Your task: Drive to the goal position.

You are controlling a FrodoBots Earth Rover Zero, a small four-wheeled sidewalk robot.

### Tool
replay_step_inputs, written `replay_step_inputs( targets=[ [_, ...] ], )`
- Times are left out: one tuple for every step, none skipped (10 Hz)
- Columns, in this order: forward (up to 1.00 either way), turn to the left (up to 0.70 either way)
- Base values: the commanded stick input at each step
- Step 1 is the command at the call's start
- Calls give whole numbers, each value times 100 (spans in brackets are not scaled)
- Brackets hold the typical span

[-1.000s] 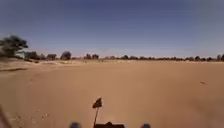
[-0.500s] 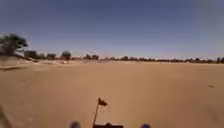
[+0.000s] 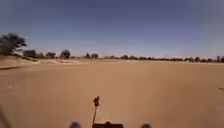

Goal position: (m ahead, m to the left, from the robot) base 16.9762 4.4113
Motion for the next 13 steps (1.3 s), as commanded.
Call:
replay_step_inputs(
  targets=[
    [70, -30],
    [70, -7],
    [70, 0],
    [70, 0],
    [70, 0],
    [70, 0],
    [70, 0],
    [70, 0],
    [70, 0],
    [70, 0],
    [70, 0],
    [70, 0],
    [70, 0]
  ],
)
